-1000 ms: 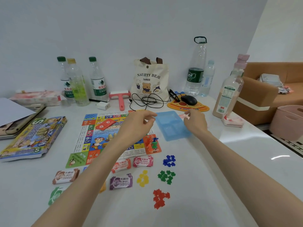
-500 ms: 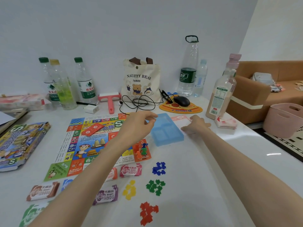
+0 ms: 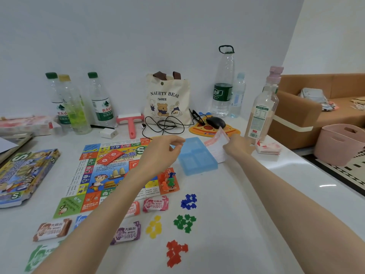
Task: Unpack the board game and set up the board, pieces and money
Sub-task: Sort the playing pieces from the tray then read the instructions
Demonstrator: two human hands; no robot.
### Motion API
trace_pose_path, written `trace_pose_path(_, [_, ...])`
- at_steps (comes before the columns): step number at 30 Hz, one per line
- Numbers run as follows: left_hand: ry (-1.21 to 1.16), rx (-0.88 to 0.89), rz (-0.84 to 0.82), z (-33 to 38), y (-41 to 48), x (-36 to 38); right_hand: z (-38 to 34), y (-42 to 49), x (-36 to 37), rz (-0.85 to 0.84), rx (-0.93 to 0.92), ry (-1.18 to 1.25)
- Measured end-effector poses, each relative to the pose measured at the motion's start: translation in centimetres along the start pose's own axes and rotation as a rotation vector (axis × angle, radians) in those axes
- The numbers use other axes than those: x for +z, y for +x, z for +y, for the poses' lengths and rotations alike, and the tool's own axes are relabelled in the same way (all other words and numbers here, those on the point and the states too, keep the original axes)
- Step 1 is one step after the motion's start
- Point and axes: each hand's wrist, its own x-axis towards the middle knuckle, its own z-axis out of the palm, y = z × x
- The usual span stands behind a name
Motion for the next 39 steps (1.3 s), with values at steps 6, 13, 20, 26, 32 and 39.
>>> trace_pose_path(6, [-0.230,-0.058,0.083,-0.1,-0.7,-1.3,-1.0,-1.6,-2.7,0.311,-0.255,0.170])
trace_pose_path(13, [-0.393,-0.147,0.113,-0.7,-2.3,-2.8,-2.6,-7.0,-4.3,0.202,-0.461,0.587])
trace_pose_path(20, [-0.470,-0.265,0.064,-1.4,-5.3,-3.7,-3.6,-12.9,-3.3,-0.227,-0.375,0.973])
trace_pose_path(26, [-0.680,-0.336,0.158,-3.4,-8.1,-4.6,-4.6,-16.1,-1.0,-0.374,-0.400,1.007])
trace_pose_path(32, [-0.786,-0.443,0.256,-5.8,-9.7,-6.2,-6.6,-18.0,0.9,-0.140,-0.666,0.842])
trace_pose_path(39, [-0.872,-0.476,0.311,-7.3,-11.1,-7.8,-8.7,-19.6,2.8,-0.062,-0.913,0.729])
